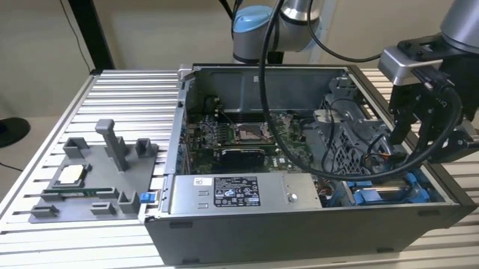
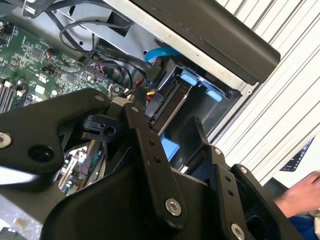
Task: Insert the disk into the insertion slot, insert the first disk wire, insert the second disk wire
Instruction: 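Insert the first disk wire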
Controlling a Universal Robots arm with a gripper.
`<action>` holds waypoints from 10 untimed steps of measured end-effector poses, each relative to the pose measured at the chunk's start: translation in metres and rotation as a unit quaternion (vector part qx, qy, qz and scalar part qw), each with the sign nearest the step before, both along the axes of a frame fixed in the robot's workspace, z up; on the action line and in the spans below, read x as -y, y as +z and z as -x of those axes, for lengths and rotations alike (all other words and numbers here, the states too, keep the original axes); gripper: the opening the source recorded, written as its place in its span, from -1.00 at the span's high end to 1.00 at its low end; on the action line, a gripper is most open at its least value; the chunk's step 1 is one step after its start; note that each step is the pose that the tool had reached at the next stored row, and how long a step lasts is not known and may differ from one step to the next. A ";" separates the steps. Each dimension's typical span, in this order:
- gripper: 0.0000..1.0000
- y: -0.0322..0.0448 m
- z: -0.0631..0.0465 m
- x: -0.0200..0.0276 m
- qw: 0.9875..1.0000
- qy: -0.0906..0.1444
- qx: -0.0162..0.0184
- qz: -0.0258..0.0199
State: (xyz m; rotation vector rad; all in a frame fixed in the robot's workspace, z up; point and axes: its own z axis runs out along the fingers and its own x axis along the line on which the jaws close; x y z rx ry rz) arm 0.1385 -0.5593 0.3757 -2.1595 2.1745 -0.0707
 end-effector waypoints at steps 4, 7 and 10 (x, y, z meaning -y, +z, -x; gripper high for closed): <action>-1.00 -0.0029 0.005 -0.0025 1.000 0.000 0.005 0.001; -1.00 -0.0063 0.006 -0.0040 1.000 0.000 0.008 0.004; -1.00 -0.0092 0.007 -0.0062 1.000 0.000 0.013 0.006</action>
